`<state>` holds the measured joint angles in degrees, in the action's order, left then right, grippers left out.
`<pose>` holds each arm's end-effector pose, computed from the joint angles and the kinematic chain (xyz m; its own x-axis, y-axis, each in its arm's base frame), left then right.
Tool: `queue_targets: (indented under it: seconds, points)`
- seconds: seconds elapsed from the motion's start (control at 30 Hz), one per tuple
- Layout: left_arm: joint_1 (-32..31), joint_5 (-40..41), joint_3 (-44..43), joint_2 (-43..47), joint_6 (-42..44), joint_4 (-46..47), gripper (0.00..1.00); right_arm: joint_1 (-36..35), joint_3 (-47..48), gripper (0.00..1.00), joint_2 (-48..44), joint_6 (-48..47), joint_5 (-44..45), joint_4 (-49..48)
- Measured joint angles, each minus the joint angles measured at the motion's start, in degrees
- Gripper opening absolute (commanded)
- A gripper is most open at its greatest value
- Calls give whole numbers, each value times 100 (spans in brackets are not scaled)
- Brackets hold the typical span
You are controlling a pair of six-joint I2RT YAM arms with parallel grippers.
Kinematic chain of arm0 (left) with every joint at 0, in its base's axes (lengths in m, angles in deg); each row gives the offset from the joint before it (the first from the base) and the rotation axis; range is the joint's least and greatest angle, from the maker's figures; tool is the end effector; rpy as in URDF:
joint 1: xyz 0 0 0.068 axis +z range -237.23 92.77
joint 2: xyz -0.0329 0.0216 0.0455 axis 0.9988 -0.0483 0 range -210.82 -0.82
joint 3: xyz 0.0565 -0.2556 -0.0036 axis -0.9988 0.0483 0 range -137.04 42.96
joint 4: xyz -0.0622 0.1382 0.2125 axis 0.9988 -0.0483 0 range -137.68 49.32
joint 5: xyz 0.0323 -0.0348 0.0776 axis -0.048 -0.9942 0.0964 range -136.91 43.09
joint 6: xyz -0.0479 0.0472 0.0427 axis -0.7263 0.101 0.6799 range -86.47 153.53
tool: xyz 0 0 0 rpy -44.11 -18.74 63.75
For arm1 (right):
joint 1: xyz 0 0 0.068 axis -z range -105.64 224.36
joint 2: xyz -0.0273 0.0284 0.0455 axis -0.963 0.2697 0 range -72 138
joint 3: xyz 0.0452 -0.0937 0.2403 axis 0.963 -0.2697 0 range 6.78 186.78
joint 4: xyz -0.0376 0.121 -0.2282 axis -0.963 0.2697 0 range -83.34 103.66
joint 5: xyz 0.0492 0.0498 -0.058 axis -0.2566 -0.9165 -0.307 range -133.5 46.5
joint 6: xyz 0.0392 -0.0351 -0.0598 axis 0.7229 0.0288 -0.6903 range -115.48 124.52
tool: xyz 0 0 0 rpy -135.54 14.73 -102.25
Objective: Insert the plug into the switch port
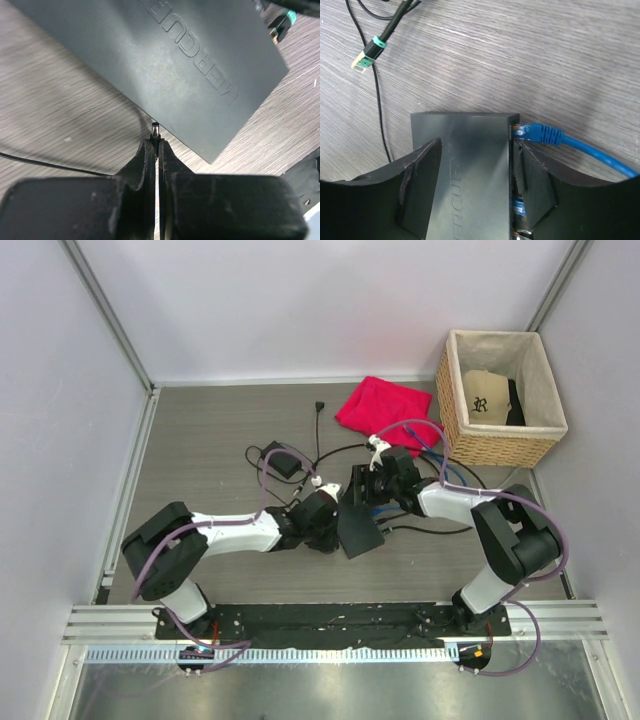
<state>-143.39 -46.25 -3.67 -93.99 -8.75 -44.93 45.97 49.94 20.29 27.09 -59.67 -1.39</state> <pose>0.1877 -0.2785 0.1190 -0.8752 0.0973 -0.4738 0.3212 0.8494 -0.4188 0.2908 0.1789 0.1283 -0.7799 -0.0027 -0.6258 -0.3703 0.8081 0.4581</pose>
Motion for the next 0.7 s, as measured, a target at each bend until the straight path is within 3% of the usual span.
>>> queue_targets:
  seconds: [0.17, 0.4, 0.7]
  points:
    - [31, 81, 33, 568, 435, -286, 0, -55, 13, 68, -369, -144, 133, 201]
    - [31, 107, 157, 1801, 1172, -245, 0, -79, -719, 65, -2157, 380, 181, -70]
    - [31, 105, 243, 2048, 1764, -4, 0, -125, -1746, 48, -2841, 1952, -35, -1036]
